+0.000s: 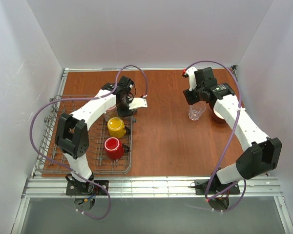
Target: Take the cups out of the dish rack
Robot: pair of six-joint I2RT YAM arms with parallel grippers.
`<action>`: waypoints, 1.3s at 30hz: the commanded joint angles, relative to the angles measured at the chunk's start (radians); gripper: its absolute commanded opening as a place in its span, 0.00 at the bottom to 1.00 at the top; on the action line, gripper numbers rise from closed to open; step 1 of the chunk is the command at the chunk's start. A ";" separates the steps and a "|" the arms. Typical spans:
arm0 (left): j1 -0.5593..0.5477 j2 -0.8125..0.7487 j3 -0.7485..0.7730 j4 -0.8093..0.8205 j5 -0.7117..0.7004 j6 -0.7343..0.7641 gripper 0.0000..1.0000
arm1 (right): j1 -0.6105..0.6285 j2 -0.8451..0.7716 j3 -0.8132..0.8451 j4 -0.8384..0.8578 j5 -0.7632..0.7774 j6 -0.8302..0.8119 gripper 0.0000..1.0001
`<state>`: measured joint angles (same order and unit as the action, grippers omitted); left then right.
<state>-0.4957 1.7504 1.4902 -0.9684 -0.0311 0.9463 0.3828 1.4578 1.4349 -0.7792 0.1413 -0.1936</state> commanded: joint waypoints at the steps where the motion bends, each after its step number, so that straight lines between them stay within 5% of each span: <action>1: 0.003 0.039 0.097 -0.075 -0.003 0.109 0.57 | 0.007 -0.033 -0.027 0.052 -0.029 0.000 0.56; 19: 0.082 0.265 0.249 -0.107 -0.041 0.137 0.59 | 0.005 -0.050 -0.090 0.092 -0.075 -0.003 0.56; 29: 0.083 0.288 0.200 -0.134 -0.007 0.131 0.30 | 0.005 -0.051 -0.097 0.100 -0.081 -0.003 0.56; 32: 0.082 0.287 0.200 -0.150 0.013 0.118 0.15 | 0.005 -0.045 -0.096 0.101 -0.083 -0.001 0.56; 33: 0.083 0.285 0.197 -0.153 0.017 0.115 0.00 | 0.005 -0.047 -0.097 0.101 -0.083 0.000 0.56; 39: 0.082 0.247 0.179 -0.150 0.027 0.109 0.00 | 0.005 -0.043 -0.097 0.101 -0.082 0.000 0.56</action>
<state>-0.4152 2.0468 1.6943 -1.0630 -0.0437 1.0725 0.3847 1.4326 1.3312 -0.7033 0.0704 -0.1925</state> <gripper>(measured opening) 0.124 0.556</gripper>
